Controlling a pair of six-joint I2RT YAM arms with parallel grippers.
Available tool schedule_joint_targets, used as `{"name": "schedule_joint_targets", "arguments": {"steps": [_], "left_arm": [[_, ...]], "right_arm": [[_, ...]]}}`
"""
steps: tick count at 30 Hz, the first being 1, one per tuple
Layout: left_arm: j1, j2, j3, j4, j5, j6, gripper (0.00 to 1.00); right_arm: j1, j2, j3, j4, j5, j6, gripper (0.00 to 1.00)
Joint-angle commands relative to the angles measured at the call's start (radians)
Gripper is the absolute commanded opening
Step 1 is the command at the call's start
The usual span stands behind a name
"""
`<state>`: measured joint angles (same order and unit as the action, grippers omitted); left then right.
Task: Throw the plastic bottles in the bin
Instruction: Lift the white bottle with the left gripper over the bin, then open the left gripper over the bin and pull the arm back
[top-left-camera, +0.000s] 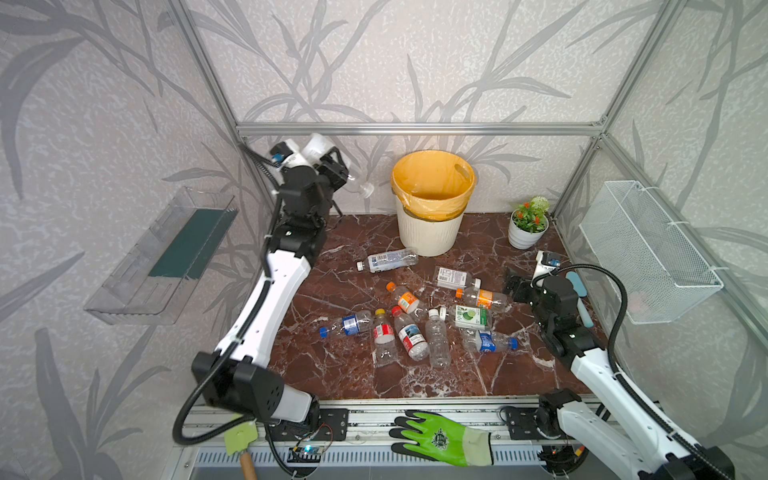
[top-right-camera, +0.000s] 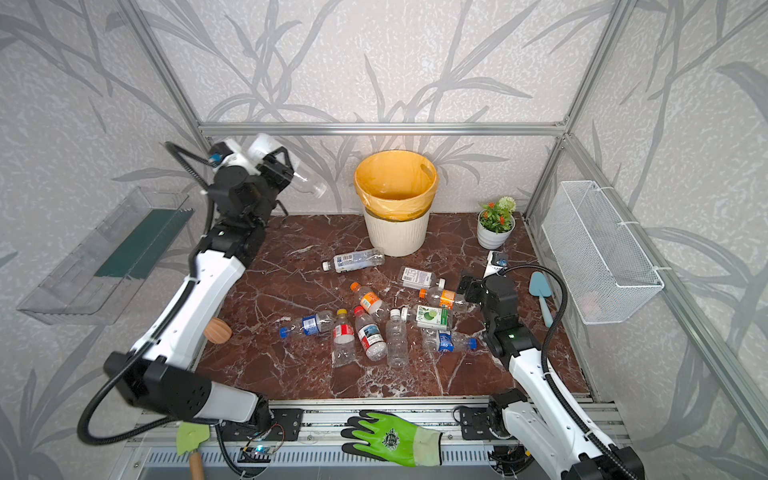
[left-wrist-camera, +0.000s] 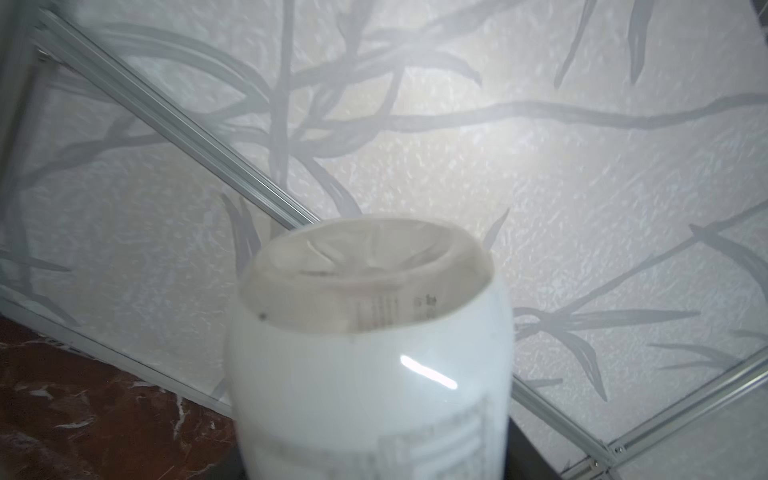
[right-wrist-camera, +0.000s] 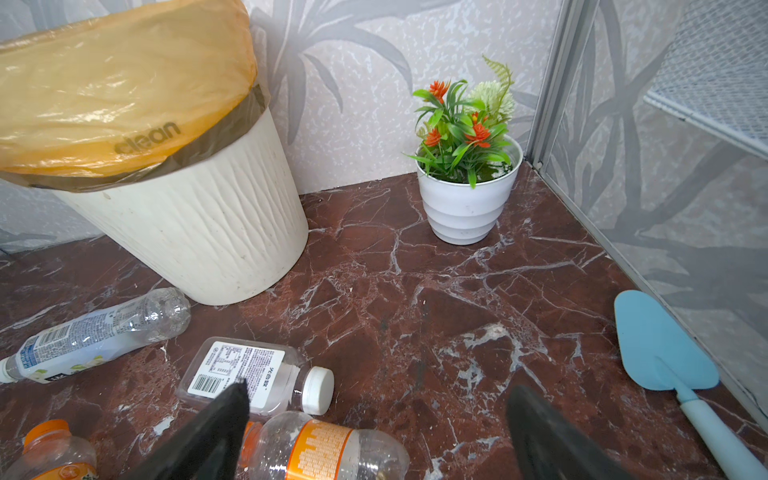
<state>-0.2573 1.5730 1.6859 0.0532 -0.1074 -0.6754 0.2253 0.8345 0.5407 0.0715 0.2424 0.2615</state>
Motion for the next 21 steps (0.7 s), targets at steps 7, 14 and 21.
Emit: {"name": "schedule_joint_targets", "arguments": {"steps": [7,14,21], "left_arm": [[-0.092,0.778,1.268,-0.663,0.273,0.147,0.76],[-0.083,0.601,1.080,-0.725,0.290,0.247,0.99],[-0.080,0.391,0.797,-0.605,0.232,0.315,0.99]], "right_arm": [[-0.009,-0.061,0.011,-0.033,-0.021,0.023,0.97],[-0.009,-0.045,0.035,-0.044,-0.036,0.013,0.96],[-0.009,-0.008,0.025,0.000,-0.066,0.050,0.96]]}}
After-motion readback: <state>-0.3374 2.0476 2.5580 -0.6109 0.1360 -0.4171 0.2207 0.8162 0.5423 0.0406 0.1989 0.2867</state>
